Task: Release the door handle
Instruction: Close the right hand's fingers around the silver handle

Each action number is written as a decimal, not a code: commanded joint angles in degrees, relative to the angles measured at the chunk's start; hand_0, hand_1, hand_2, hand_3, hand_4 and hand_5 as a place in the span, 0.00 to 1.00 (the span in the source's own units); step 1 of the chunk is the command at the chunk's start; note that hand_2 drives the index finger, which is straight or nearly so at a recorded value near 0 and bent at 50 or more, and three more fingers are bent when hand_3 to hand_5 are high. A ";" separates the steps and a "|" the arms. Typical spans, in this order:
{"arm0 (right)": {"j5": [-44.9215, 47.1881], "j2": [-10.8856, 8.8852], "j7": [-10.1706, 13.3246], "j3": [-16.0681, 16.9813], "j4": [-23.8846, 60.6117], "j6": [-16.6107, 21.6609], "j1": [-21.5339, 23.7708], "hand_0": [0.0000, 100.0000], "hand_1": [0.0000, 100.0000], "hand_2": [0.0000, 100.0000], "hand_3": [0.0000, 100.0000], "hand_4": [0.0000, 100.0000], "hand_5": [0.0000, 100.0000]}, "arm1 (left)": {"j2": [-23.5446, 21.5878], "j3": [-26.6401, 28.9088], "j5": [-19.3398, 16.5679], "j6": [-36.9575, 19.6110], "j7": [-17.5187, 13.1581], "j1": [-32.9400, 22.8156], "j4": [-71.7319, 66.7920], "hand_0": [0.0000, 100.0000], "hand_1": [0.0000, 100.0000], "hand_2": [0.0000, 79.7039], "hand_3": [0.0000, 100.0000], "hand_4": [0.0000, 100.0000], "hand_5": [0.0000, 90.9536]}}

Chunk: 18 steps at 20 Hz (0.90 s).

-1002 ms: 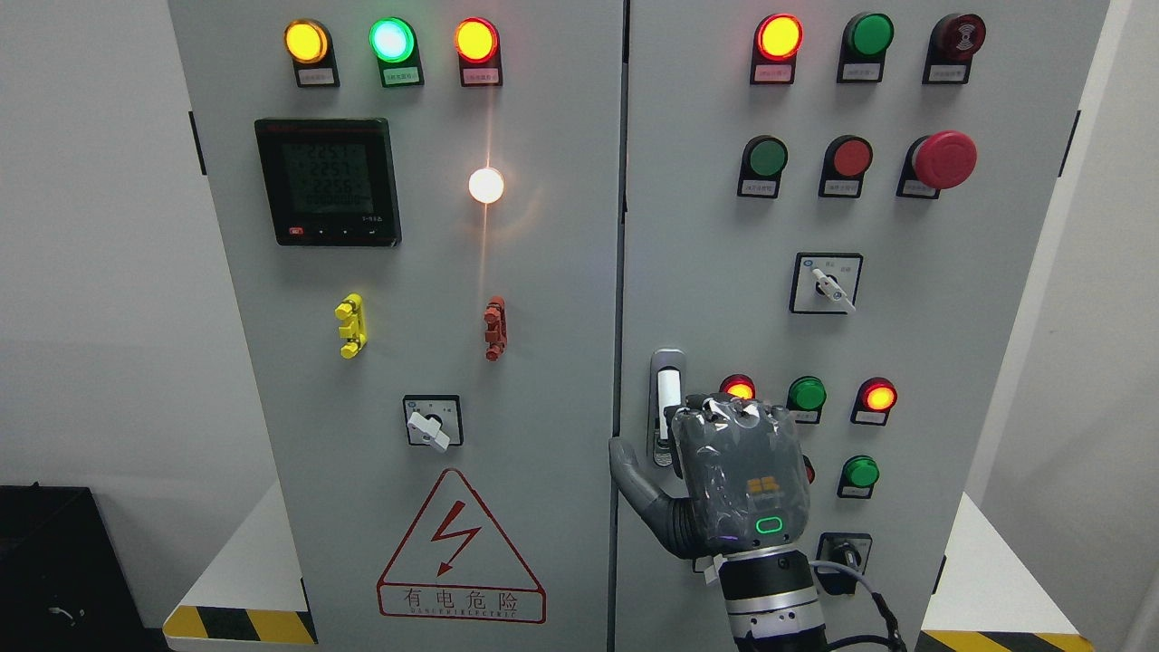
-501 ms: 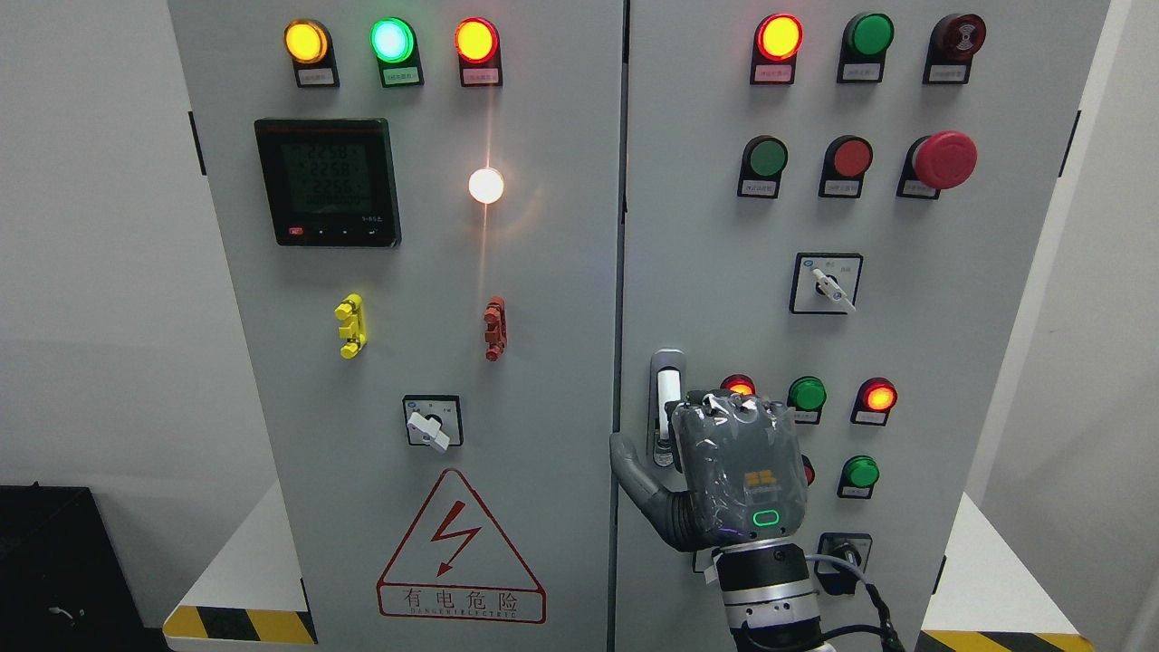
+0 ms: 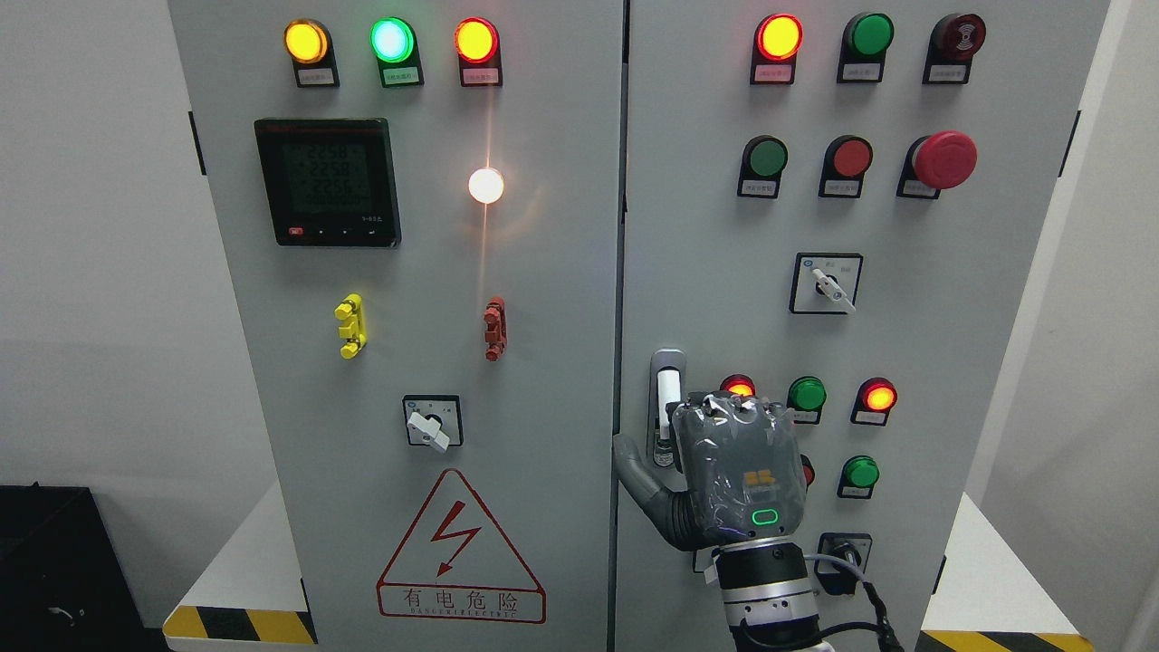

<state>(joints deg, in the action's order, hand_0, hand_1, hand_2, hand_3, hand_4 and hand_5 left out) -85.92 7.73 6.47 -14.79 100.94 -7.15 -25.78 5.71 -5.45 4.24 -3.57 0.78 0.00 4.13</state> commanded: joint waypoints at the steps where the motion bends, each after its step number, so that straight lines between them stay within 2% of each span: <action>1: 0.05 0.01 0.21 0.20 -0.48 -0.76 0.02 0.36 0.38 1.00 1.00 1.00 1.00 | 0.00 0.00 0.07 -0.03 0.01 -0.97 0.00 0.12 0.56 0.00 0.00 0.00 0.00; 18: 0.05 0.01 0.21 0.37 -0.48 -2.26 -0.06 0.39 0.38 1.00 1.00 1.00 1.00 | 0.00 0.00 -0.02 -0.03 0.01 -0.97 0.00 0.12 0.56 0.00 0.00 0.00 0.00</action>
<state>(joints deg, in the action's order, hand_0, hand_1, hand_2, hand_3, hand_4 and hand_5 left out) -85.87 7.73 6.67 -14.51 100.61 -9.33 -25.83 5.71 -5.45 4.23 -3.57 0.78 0.00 4.13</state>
